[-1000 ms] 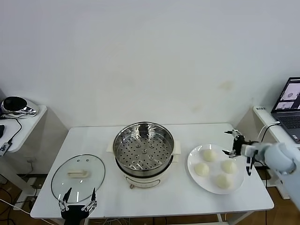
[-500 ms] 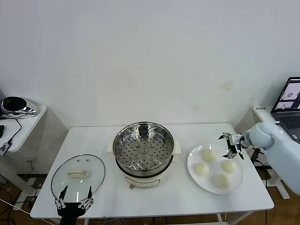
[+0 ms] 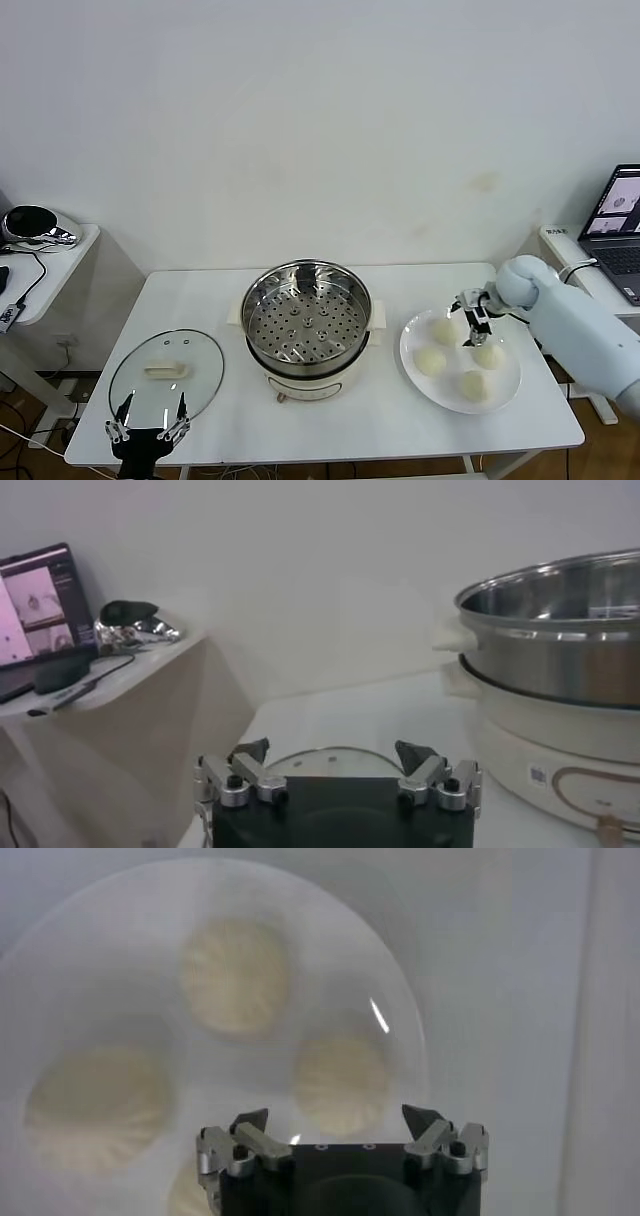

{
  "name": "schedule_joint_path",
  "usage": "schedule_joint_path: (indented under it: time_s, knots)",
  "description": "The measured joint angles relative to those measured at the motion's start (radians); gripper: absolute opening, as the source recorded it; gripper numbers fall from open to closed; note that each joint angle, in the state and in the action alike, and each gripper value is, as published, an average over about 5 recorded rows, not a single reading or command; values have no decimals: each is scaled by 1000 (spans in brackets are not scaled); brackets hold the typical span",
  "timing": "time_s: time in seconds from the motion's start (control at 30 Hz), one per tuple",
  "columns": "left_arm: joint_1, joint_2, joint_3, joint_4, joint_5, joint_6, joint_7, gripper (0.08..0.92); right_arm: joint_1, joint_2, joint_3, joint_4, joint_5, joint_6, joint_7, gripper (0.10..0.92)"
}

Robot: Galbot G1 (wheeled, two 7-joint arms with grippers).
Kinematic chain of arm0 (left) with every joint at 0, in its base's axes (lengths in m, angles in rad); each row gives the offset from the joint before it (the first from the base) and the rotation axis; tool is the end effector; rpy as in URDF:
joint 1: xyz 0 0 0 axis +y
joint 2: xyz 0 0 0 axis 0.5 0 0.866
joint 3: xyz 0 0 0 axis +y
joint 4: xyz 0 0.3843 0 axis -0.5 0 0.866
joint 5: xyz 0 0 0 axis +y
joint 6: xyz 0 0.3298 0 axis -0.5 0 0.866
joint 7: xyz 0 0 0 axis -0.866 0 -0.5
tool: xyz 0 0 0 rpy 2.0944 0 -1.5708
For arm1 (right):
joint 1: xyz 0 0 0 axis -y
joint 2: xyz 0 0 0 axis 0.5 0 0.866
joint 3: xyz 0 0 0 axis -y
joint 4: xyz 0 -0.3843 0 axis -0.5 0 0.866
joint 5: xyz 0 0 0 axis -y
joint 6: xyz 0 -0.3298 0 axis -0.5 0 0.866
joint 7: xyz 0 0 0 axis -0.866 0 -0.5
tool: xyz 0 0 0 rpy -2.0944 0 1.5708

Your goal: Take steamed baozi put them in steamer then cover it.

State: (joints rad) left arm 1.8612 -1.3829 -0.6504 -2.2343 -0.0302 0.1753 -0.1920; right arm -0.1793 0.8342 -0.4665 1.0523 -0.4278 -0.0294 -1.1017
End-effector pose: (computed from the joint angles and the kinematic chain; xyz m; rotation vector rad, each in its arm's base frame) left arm 0.0520 0.0661 -0.3054 0.2518 -2.8198 -0.3230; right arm 0.5339 -0.1905 -0.2464 1.2358 -1.3714 1.5115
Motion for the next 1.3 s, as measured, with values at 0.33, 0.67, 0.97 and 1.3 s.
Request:
schedule_joint_path:
  time_s: [0.33, 0.67, 0.97, 1.3]
  knots:
    - [3, -2, -7, -2, 4, -1, 2, 823, 22, 58, -15, -80, -36, 0, 11, 776]
    - [2, -8, -1, -6, 11, -2, 3, 823, 24, 73, -24, -95, -38, -2, 11, 563]
    - [10, -6, -4, -17, 11, 0, 6, 823, 50, 46, -48, -56, -3, -5, -7, 543]
    - [13, -5, 2, -14, -6, 0, 13, 823, 212, -46, -147, 92, 152, -24, -33, 548]
